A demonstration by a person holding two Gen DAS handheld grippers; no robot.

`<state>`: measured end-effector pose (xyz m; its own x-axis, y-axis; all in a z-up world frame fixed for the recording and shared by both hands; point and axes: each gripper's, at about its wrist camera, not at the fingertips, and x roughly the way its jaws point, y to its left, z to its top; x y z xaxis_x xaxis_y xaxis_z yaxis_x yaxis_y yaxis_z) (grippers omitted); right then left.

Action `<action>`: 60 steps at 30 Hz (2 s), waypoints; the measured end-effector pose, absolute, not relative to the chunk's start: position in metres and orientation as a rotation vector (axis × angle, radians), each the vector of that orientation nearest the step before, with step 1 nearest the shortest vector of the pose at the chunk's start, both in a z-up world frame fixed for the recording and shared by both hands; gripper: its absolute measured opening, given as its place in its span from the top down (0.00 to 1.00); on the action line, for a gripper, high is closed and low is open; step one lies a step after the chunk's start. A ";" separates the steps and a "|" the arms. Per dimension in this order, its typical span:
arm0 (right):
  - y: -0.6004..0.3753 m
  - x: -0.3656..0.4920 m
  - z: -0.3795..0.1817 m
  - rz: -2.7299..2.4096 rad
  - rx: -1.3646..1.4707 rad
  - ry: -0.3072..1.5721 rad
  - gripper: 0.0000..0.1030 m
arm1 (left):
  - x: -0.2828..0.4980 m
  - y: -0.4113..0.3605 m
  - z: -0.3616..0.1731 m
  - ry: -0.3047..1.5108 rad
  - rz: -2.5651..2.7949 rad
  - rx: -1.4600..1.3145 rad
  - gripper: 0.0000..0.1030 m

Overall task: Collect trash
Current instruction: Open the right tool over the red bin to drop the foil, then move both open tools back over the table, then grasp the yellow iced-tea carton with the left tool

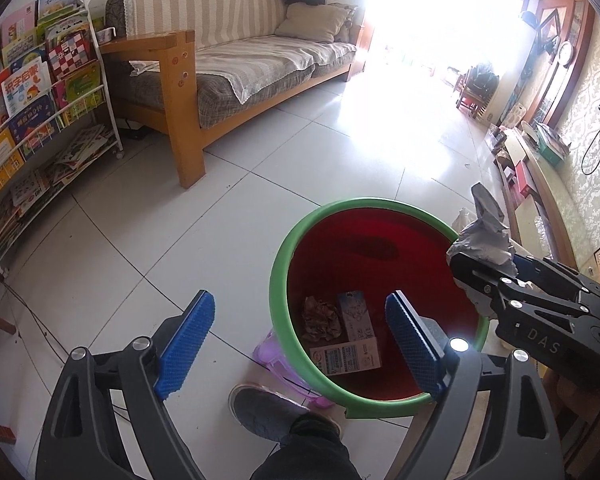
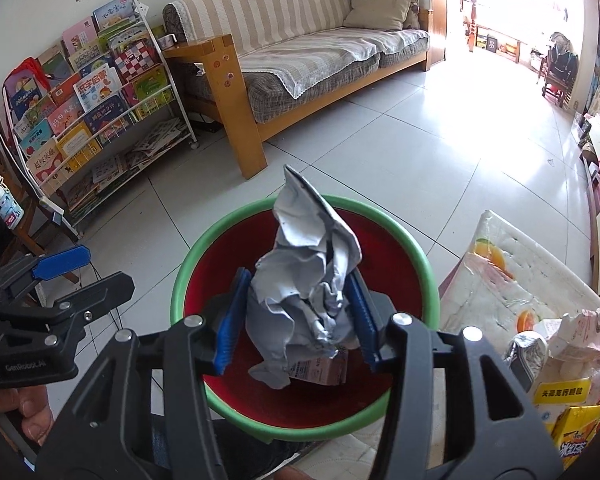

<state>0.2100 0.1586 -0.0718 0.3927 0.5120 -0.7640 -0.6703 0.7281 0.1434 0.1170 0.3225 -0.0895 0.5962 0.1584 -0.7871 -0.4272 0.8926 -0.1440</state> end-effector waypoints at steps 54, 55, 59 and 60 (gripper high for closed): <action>-0.273 0.125 -0.069 0.201 0.068 0.852 0.06 | 0.202 -0.049 -0.116 1.127 -0.223 -0.158 0.08; -0.276 0.126 -0.072 0.200 0.076 0.854 0.06 | 0.206 -0.054 -0.120 1.138 -0.219 -0.163 0.08; -0.283 0.134 -0.082 0.194 0.085 0.865 0.06 | 0.220 -0.062 -0.137 1.179 -0.165 -0.154 0.09; -0.283 0.135 -0.083 0.195 0.087 0.866 0.06 | 0.222 -0.064 -0.140 1.187 -0.155 -0.154 0.09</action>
